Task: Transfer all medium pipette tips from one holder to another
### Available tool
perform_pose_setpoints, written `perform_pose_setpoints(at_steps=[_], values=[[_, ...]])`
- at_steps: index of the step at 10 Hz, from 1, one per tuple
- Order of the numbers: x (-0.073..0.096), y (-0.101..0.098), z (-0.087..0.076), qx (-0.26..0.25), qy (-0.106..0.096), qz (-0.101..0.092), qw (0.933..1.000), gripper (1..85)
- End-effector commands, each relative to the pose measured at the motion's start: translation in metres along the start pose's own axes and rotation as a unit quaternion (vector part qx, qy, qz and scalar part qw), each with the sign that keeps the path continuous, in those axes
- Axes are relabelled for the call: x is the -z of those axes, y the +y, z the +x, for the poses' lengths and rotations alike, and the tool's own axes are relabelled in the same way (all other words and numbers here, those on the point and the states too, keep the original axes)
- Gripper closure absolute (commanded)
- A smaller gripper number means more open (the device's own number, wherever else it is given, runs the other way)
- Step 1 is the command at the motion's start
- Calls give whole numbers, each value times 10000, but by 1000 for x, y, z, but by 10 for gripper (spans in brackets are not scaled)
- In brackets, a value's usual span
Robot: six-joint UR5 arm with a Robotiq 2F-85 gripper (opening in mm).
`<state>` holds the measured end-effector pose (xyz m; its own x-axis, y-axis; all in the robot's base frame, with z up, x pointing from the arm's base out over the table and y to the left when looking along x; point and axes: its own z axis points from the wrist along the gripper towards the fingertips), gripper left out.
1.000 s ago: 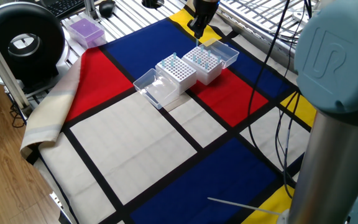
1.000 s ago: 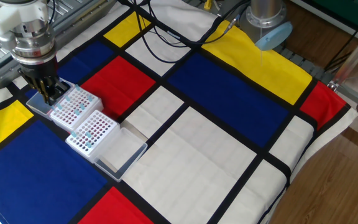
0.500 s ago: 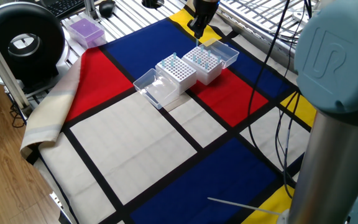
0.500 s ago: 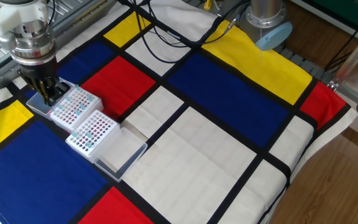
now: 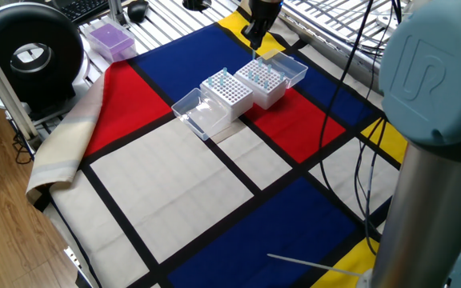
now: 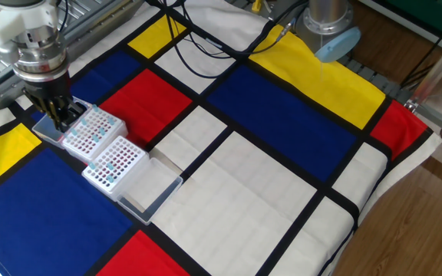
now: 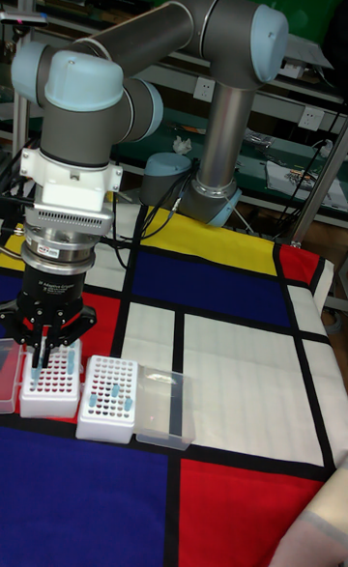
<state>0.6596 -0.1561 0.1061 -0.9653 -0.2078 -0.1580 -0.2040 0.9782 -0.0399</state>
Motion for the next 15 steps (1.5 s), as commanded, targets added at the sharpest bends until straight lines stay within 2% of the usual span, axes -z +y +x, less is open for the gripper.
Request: perform_pose_setpoints(at_steps=[1, 4, 9, 11, 15], values=[[-1, 8, 10, 62, 157, -218, 9996, 733], [-1, 5, 13, 170, 222, -173, 9995, 677], [-2, 6, 14, 237, 225, -191, 9993, 660], [-2, 4, 16, 333, 269, -173, 9989, 623], [0, 10, 9, 210, 223, -166, 9994, 613]])
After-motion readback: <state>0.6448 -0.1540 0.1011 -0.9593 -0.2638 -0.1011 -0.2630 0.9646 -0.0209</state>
